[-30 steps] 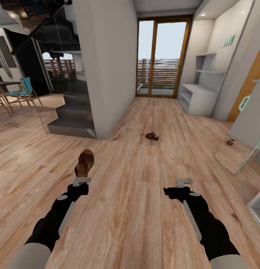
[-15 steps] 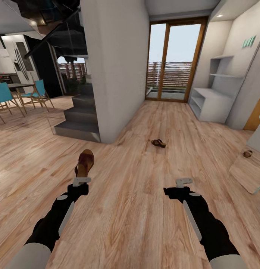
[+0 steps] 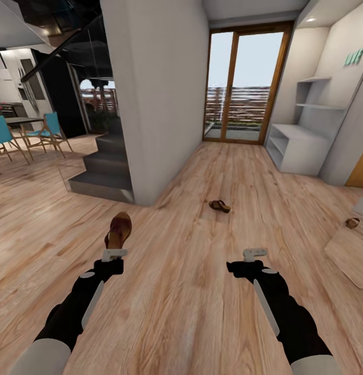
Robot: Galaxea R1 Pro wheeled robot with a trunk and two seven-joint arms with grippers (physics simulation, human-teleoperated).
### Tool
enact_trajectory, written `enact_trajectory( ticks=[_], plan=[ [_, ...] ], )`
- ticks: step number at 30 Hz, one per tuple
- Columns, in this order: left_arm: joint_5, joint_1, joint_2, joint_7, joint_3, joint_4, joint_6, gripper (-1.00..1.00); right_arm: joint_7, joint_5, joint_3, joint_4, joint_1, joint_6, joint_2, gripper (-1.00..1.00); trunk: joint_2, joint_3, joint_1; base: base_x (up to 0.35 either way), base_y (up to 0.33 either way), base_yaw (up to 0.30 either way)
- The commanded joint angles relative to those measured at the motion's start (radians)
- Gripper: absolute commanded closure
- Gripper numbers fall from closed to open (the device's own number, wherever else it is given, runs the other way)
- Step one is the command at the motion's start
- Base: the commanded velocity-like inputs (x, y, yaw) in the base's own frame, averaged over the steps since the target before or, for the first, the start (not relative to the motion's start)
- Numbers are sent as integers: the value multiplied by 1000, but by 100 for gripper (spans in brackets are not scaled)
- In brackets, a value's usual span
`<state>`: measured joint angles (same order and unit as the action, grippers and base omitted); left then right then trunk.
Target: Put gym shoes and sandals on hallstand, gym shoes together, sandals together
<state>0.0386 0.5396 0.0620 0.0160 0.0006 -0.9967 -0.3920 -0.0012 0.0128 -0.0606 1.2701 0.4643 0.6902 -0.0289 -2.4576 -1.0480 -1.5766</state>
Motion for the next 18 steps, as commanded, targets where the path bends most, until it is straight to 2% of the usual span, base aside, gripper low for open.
enact_trajectory(
  ticks=[1,18],
  plan=[
    [0,0,0,4,0,-2,-7,100,0,2,-2,1,0,5,-1,-100,0,-1,0,300,-176,0],
    [4,0,-2,4,-2,-2,-5,100,6,3,-4,2,0,5,1,-100,0,-1,0,300,-176,0]
  ],
)
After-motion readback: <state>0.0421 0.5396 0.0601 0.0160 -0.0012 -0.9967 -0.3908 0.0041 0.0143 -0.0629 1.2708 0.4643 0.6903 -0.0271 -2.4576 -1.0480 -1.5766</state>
